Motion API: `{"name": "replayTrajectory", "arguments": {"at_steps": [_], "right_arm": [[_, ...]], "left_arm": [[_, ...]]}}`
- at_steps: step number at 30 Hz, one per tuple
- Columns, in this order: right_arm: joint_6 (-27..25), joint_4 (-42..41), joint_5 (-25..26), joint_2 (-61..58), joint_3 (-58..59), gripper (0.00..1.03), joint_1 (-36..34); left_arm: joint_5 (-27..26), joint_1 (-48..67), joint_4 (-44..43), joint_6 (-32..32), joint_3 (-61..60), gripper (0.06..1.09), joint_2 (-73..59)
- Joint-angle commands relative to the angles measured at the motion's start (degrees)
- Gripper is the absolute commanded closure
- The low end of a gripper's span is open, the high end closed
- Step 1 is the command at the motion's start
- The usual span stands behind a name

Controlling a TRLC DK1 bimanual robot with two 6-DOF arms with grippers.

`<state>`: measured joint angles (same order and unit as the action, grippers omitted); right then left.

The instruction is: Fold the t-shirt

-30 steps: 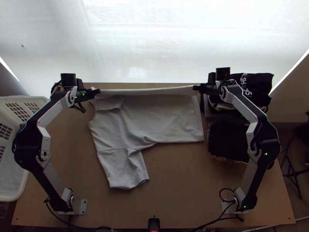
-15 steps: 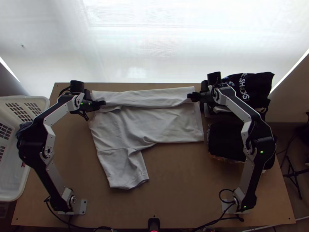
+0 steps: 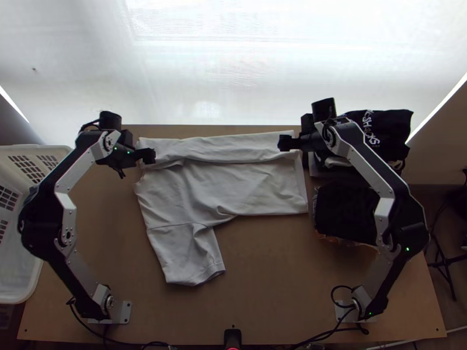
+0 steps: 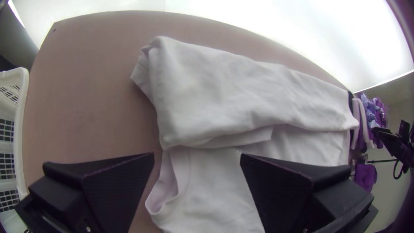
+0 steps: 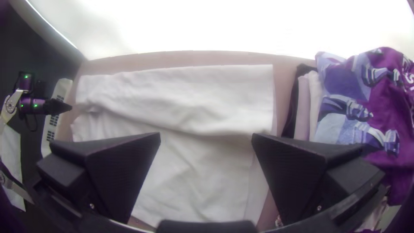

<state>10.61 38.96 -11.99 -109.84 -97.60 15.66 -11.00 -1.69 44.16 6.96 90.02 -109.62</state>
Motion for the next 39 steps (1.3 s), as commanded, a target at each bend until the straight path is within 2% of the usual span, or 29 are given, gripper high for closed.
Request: {"name": "replayTrajectory", "arguments": {"at_steps": [1,4,8,10,14,17,19,22,29,32,39], "right_arm": [[0.02,4.90,0.04,9.30,-0.22,0.04,2.97],[0.02,10.52,-0.23,12.55,1.45,0.04,5.61],[-0.68,14.04,-1.99,17.29,10.94,0.04,10.18],[-0.68,17.64,-6.38,17.91,15.42,0.04,12.64],[-2.70,20.10,-7.52,20.02,22.72,0.04,21.52],[-3.40,23.44,-14.38,19.49,24.21,0.04,26.79],[-4.55,23.97,-14.91,18.79,25.18,0.05,30.04],[-6.13,24.58,-14.82,17.29,25.18,0.05,32.06],[-7.62,24.85,-14.91,15.71,22.02,0.05,32.42],[-8.41,26.25,-14.91,14.83,21.05,0.05,33.47],[-8.85,26.96,-14.91,14.48,19.82,0.05,34.88]], "left_arm": [[-3.76,-3.23,6.46,-1.16,-0.11,0.10,7.32],[-5.34,-3.84,8.57,-3.45,-4.32,0.10,12.94],[-5.52,-3.14,4.00,-10.56,-17.60,0.10,25.42],[-6.84,-2.96,7.87,-12.85,-21.73,0.10,27.18],[-6.84,-0.06,14.99,-16.72,-27.97,0.10,31.66],[-6.84,5.47,24.48,-17.86,-28.93,0.10,34.39],[-6.92,9.25,30.81,-18.56,-29.64,0.10,34.13],[-8.95,13.30,35.47,-16.98,-31.04,0.10,35.88],[-9.91,24.90,32.30,-10.83,-36.23,0.10,48.28],[-10.26,30.79,36.43,-8.10,-36.67,0.10,46.61],[-10.70,40.63,36.26,-5.91,-39.83,0.11,45.99]]}}
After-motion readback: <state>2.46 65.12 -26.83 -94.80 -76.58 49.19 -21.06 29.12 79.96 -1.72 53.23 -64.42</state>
